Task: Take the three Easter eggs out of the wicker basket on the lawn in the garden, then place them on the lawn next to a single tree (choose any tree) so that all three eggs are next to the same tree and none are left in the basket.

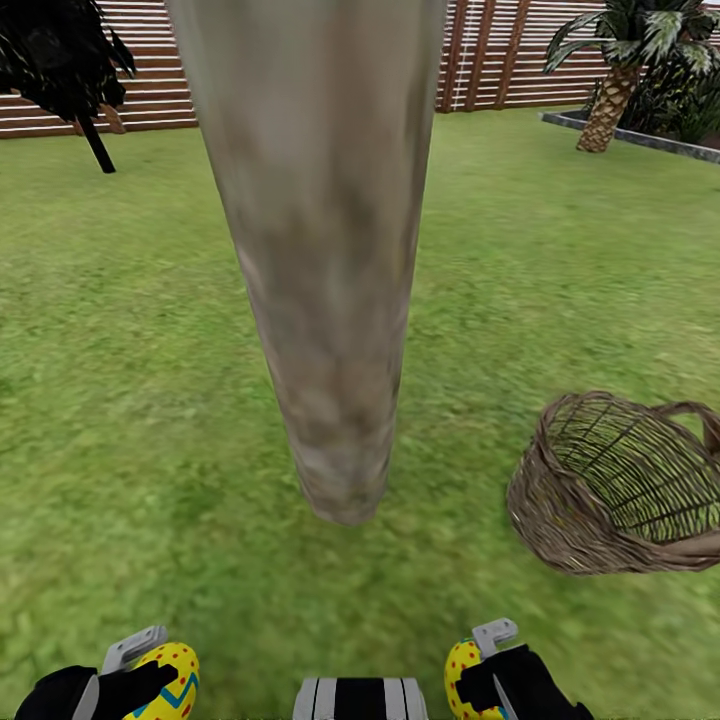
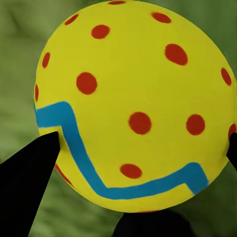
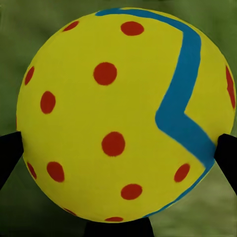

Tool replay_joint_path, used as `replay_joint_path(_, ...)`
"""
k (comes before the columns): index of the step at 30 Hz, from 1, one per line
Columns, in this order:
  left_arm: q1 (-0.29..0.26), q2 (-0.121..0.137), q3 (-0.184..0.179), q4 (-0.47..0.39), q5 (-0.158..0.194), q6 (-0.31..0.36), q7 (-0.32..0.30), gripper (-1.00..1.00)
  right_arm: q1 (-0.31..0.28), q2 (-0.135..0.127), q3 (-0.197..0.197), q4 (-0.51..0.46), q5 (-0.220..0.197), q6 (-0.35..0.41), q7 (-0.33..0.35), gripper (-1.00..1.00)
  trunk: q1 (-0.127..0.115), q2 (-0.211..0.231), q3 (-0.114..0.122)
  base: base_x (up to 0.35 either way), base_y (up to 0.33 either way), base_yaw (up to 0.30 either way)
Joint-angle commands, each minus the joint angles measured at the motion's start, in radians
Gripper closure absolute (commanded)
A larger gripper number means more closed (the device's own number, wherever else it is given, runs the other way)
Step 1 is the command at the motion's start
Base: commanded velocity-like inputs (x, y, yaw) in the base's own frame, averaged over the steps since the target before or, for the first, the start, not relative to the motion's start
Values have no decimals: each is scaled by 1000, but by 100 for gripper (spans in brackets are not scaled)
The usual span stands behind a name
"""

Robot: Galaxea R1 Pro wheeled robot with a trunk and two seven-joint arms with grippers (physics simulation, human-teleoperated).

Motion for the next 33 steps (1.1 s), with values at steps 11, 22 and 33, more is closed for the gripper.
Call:
replay_joint_path(11, 0, -1, 3, -2, 6, 6, -2, 100, -1, 0, 0, 9, 12, 5, 6, 100, 0, 0, -5, 0, 0, 0)
replay_joint_path(22, 0, -1, 11, -7, 8, 4, -2, -100, -1, -2, -4, 9, 12, 5, 6, 100, 0, 0, -5, 0, 0, 0)
replay_joint_path(33, 0, -2, 10, -1, 8, 5, -1, -100, 0, -2, -6, 8, 12, 3, 6, -100, -1, 0, 7, 0, 0, 0)
